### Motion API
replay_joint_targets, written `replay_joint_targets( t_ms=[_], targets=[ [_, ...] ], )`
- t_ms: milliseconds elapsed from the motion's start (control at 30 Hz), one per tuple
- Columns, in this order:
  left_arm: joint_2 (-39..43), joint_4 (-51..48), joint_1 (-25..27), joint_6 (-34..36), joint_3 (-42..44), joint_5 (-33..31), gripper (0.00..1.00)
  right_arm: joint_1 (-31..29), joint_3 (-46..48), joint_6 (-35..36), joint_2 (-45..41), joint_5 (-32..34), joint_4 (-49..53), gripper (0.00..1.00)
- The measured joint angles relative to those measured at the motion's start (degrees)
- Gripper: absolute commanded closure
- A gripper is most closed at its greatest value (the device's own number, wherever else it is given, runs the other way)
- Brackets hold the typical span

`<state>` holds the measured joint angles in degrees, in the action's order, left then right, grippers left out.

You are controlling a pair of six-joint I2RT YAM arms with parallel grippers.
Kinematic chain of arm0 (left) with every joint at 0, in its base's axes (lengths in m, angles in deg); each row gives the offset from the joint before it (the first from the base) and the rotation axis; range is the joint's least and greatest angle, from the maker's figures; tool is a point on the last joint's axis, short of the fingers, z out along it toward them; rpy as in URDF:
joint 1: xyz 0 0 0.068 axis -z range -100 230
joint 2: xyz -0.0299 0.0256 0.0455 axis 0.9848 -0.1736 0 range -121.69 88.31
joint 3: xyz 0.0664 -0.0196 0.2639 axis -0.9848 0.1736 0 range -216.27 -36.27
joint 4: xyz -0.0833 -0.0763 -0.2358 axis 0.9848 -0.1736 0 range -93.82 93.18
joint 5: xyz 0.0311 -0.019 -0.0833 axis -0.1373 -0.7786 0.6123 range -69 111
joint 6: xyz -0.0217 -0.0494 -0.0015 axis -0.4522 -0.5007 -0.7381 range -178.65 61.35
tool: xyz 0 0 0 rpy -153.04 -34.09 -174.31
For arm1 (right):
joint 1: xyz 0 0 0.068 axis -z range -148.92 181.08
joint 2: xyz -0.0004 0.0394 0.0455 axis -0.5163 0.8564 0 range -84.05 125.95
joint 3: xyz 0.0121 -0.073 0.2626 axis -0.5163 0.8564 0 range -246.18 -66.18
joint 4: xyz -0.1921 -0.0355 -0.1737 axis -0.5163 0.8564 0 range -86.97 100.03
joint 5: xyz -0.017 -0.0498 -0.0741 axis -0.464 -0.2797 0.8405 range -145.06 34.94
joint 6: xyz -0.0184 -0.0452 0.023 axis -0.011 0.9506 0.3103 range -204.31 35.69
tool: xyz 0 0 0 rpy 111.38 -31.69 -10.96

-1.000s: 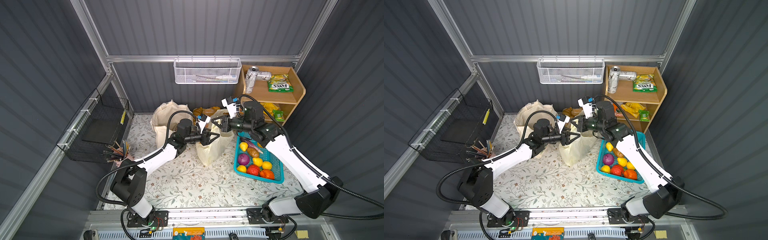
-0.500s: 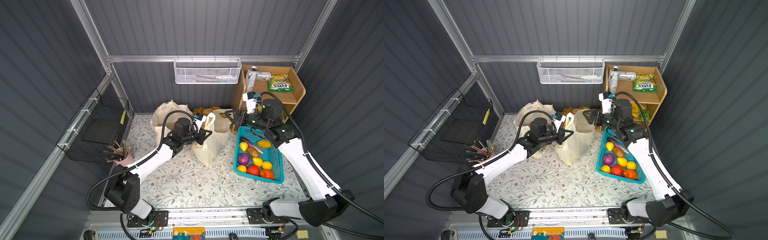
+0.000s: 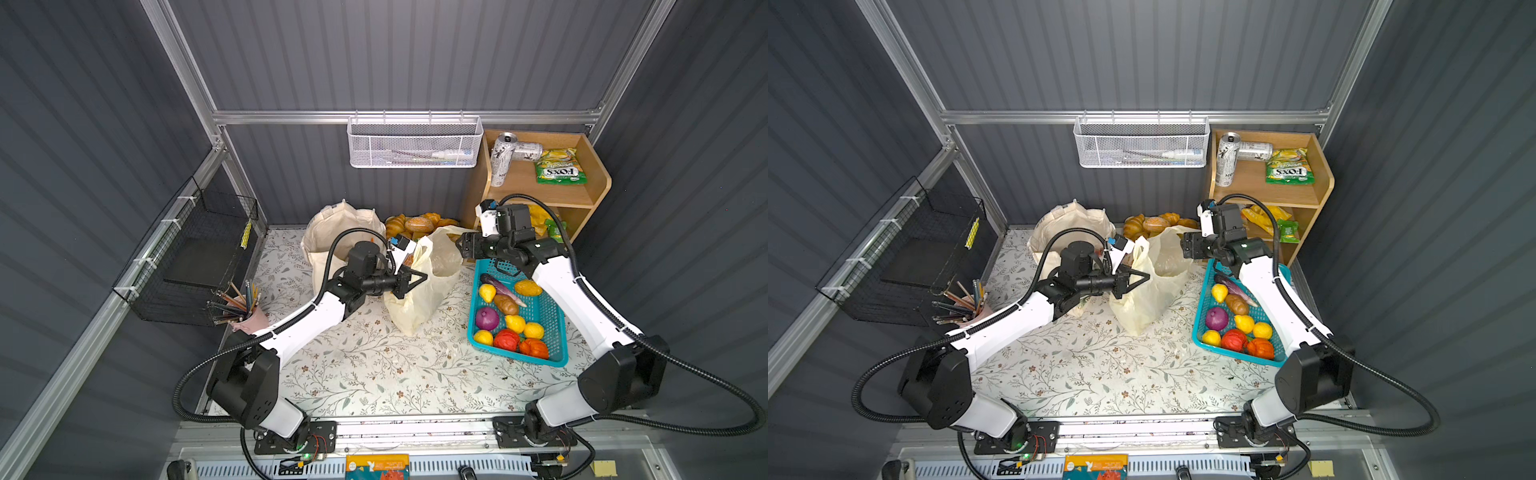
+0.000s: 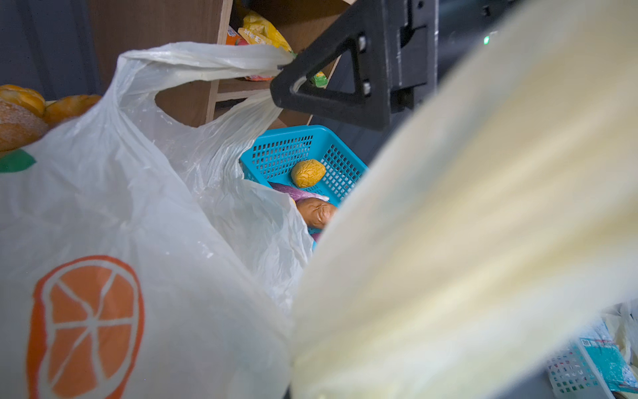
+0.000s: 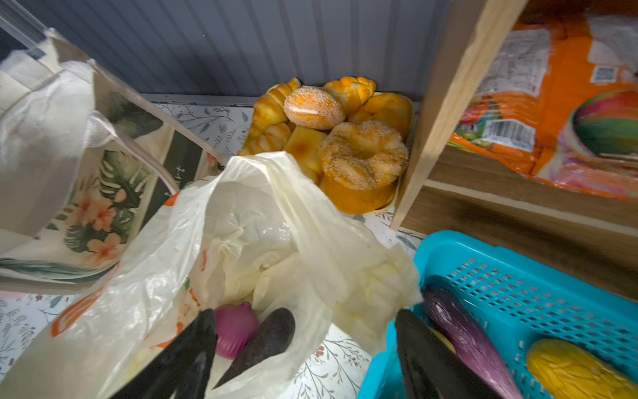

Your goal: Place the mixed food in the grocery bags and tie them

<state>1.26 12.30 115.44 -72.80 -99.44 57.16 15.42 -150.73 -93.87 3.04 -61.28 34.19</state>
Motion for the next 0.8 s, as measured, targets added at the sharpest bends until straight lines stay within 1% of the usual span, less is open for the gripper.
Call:
replay_joint_targets(
  t_ms=[200,300,367,400,467,533,567,667,800],
  targets=[
    [0.0,0.5,0.0,0.0,0.0,1.4,1.00,3.3,0.0,0.2,0.3,-0.2,0.2,0.22],
    [0.0,0.8,0.0,0.0,0.0,1.9,1.00,3.6,-0.1,0.3,0.6,-0.9,0.2,0.26],
    [0.0,0.8,0.0,0.0,0.0,2.1,1.00,3.6,-0.4,0.5,1.1,-1.5,0.2,0.34],
    [0.0,0.8,0.0,0.0,0.0,2.4,1.00,3.6,-0.8,0.8,1.5,-1.8,0.2,0.44],
    [0.0,0.8,0.0,-0.1,0.0,2.7,1.00,3.6,-1.6,1.1,2.3,-2.8,0.2,0.69],
    [0.0,1.0,0.0,-0.3,0.1,3.1,1.00,3.6,-2.3,1.0,3.1,-3.7,0.2,0.97],
    [0.0,1.3,0.0,-0.5,0.2,3.1,1.00,3.6,-2.6,0.9,3.3,-4.2,0.2,1.00],
    [0.5,2.5,-0.8,-1.0,1.3,3.3,1.00,3.6,-3.4,0.5,3.1,-6.3,0.7,1.00],
    [2.7,2.3,-2.9,-1.2,2.1,2.2,1.00,3.6,-2.3,-2.5,-1.9,-9.3,0.7,1.00]
  ],
)
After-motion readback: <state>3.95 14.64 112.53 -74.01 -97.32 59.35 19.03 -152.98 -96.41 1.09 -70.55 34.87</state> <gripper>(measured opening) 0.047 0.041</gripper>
